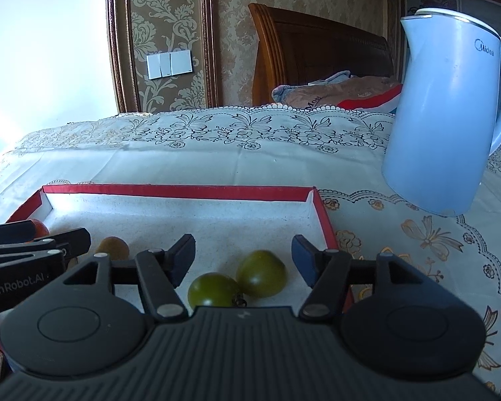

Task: Organize fruits
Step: 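Open both tools to release the brown fruit and green tomato in the tray, then withdraw both open tools from the tray toward the remaining table items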

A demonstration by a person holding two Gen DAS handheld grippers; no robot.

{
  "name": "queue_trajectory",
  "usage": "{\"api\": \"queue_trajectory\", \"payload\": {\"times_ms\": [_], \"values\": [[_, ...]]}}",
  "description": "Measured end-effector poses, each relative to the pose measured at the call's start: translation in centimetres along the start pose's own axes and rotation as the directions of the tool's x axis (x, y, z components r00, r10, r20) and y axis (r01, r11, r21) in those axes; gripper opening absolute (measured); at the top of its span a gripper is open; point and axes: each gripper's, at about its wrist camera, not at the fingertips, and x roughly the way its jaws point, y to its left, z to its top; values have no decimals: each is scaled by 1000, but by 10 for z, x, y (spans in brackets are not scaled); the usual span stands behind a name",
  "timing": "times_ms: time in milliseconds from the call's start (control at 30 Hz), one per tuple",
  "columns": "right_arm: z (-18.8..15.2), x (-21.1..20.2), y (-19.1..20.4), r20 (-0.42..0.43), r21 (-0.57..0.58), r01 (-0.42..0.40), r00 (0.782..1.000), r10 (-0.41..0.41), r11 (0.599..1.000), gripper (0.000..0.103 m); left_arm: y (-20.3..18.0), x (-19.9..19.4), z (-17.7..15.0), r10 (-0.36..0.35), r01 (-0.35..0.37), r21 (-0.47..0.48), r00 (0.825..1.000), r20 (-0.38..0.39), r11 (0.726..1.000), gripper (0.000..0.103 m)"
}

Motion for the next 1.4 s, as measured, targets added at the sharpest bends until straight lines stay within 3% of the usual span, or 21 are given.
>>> {"api": "queue_trajectory", "payload": {"times_ms": [400, 700, 1400], "values": [[-1, -6, -4, 6, 23, -7, 1000, 7, 1000, 71, 7, -9, -1, -16, 16, -37, 1000, 3, 999, 66], [-2, -10, -5, 14, 26, -8, 1000, 8, 1000, 72, 4, -12, -3, -3, 3, -18, 1000, 9, 1000, 66], [-6, -16, -6, 6, 32, -15, 1000, 15, 999, 74, 30, -45, -23, 1, -1, -69, 1000, 0, 998, 66]]}}
